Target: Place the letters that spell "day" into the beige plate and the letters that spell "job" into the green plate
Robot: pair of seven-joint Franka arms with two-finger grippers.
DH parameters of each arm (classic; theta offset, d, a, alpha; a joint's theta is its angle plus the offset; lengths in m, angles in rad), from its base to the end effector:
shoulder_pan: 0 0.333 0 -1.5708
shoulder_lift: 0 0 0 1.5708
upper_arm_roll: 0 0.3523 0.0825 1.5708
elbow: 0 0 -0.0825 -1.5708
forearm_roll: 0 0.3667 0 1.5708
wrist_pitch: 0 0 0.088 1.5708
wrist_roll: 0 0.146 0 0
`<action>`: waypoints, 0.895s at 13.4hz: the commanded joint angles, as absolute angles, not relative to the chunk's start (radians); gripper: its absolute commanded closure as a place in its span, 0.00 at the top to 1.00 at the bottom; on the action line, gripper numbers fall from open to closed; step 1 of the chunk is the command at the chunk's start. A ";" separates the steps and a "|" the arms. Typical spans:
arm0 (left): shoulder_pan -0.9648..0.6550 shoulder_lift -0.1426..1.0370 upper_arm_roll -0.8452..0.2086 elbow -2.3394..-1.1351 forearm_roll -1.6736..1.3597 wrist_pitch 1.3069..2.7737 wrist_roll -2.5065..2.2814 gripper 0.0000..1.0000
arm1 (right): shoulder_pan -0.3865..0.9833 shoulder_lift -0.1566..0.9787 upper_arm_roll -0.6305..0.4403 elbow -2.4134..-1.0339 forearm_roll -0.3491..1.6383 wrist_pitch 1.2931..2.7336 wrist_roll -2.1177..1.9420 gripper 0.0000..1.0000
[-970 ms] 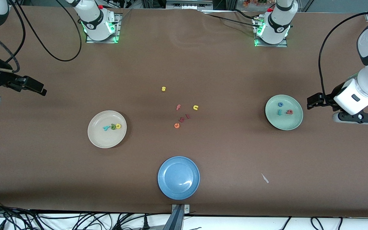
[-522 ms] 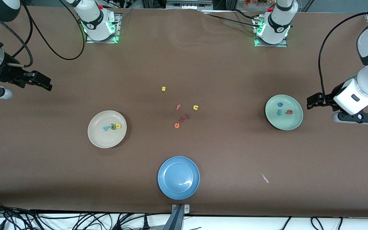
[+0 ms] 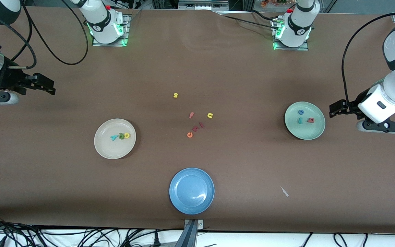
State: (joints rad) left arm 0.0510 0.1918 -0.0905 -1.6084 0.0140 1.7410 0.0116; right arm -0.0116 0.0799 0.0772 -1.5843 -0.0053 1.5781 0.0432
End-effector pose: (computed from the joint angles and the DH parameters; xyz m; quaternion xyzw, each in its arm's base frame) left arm 0.6028 -0.0180 0.5095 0.9992 -0.0263 -0.0292 0.0014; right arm 0.5572 0.0342 0.5726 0.9990 0.0113 -0.0429 0.0019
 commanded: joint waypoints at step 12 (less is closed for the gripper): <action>0.054 0.184 -0.087 -1.612 -0.020 1.733 0.040 1.00 | -0.006 0.084 0.078 -1.585 0.006 1.559 0.031 1.00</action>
